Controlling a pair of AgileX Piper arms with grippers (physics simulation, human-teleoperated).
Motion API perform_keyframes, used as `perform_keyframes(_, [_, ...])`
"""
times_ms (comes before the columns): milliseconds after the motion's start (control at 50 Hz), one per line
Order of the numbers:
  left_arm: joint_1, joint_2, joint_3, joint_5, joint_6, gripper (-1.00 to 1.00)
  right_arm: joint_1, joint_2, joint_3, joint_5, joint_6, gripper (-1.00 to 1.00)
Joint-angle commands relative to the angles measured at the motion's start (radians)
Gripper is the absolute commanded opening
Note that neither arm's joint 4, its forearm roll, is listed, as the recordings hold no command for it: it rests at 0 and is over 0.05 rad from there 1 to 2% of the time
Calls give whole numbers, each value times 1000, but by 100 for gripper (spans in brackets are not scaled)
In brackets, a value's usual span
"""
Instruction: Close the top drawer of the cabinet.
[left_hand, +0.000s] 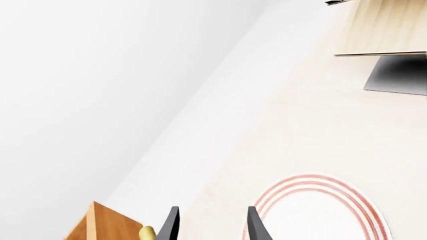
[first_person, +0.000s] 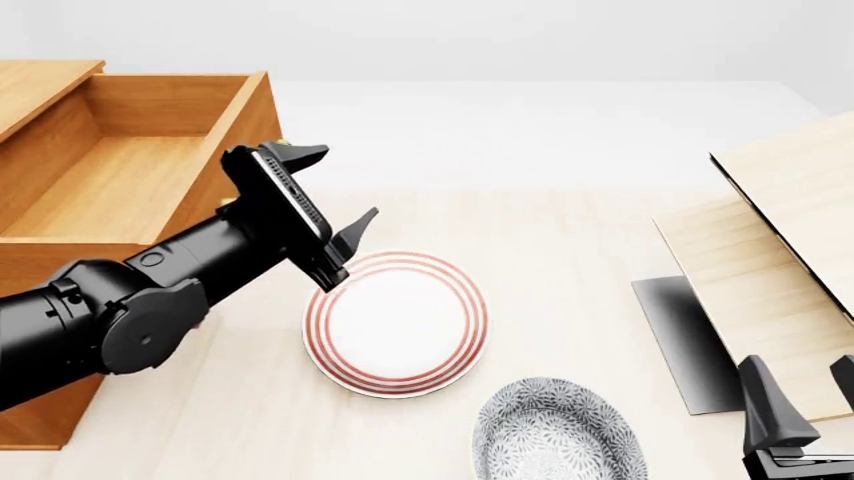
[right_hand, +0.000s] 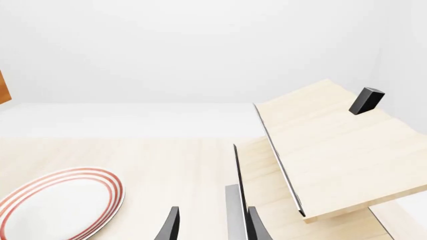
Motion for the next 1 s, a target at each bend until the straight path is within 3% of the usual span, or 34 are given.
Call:
perform_keyframes(20, [93, -12, 30, 32, 60, 100, 0, 0, 0, 0, 0, 100])
perform_keyframes(340, [215, 1, 34, 26, 150, 100, 0, 0, 0, 0, 0, 100])
perform_keyframes(480, [277, 13, 80, -9, 198, 100, 0, 0, 0, 0, 0, 100])
perform_keyframes(600, [325, -9, 69, 4, 182, 100, 0, 0, 0, 0, 0, 100])
perform_keyframes(1000, [493, -20, 158, -56, 231, 100, 0, 0, 0, 0, 0, 100])
